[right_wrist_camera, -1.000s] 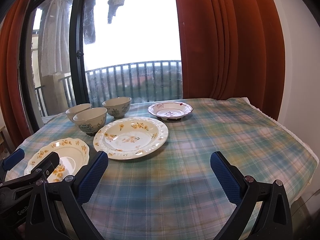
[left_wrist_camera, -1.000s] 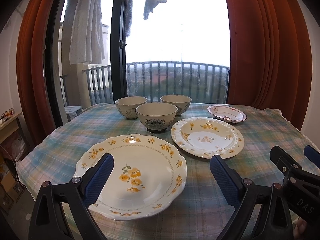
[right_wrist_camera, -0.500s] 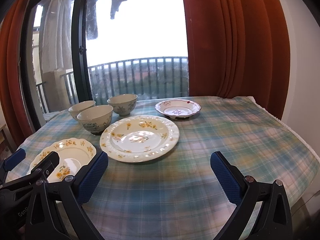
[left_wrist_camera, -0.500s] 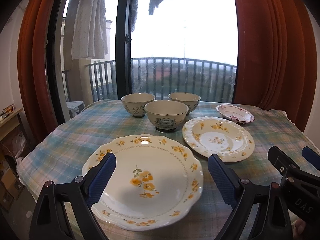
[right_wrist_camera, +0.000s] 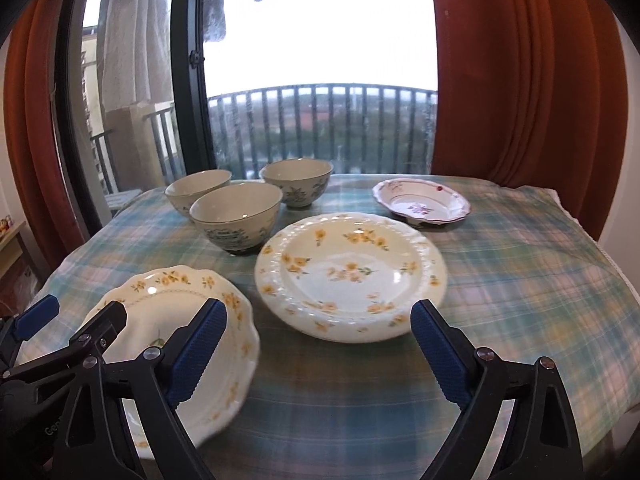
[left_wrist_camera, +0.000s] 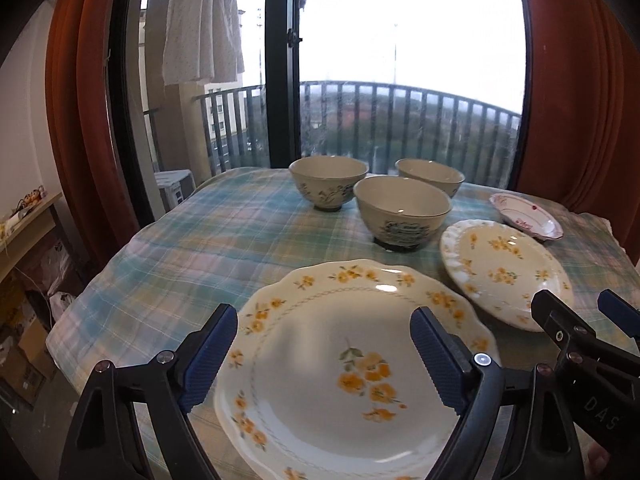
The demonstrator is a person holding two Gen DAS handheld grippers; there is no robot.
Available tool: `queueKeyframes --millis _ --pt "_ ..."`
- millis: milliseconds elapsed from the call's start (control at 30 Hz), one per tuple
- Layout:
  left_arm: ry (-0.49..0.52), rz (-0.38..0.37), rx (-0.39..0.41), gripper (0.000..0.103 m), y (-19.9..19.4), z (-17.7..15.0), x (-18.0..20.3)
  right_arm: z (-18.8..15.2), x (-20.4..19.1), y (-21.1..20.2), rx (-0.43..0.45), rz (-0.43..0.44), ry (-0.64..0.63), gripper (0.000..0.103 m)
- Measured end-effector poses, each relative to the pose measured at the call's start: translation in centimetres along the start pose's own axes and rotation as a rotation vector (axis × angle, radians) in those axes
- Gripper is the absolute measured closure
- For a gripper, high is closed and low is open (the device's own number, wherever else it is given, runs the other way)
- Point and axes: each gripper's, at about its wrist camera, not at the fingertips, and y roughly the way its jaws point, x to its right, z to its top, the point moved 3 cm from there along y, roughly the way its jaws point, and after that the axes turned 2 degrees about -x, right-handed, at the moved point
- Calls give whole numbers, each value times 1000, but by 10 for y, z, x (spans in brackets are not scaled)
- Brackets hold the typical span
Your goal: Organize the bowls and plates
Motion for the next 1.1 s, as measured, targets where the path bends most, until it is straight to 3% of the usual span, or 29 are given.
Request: queueKeyframes --millis 300,500,733,867,1100 --pt "64 24 -110 16 39 -4 -25 -8 -34 41 -136 7 15 12" --pt "97 -21 -197 17 60 -12 -41 -19 -55 57 -212 2 15 15" --pt "137 -116 -286 30 77 -18 -37 -29 -63 67 -288 -16 48 26" --pt "139 -135 -294 31 78 -20 -38 -31 -69 76 -331 -34 25 35" --pt "132 -131 -307 30 82 -17 -38 -30 -68 86 -362 -45 18 35"
